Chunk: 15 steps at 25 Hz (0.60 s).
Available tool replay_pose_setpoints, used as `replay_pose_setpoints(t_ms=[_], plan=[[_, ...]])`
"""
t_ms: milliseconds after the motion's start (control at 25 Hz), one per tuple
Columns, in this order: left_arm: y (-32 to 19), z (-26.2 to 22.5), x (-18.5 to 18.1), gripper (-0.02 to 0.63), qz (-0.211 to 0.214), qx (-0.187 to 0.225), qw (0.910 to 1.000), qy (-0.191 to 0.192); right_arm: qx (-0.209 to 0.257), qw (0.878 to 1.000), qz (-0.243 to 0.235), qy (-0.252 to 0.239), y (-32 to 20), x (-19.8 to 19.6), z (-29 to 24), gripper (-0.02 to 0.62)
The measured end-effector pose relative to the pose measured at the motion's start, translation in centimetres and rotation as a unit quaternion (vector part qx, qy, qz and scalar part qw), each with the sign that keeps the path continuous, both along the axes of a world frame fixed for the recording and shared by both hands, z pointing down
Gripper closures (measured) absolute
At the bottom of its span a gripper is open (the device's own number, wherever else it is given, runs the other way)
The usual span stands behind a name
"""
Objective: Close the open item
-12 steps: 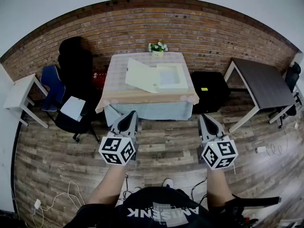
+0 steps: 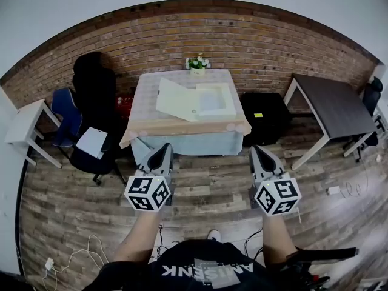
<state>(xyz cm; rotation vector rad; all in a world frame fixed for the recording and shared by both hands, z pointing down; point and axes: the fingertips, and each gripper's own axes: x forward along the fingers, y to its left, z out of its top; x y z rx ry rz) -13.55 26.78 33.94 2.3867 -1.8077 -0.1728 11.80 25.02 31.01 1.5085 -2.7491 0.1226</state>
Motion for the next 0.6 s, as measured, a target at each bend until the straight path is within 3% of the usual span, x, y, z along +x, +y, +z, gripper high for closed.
replay_pose_setpoints(t_ms=[600], plan=[[-3.0, 1.2, 4.1, 0.595, -0.022, -0.016, 0.9995, 0.014, -0.002, 1.000, -0.016, -0.010, -3.0, 4.5, 1.1, 0.554]])
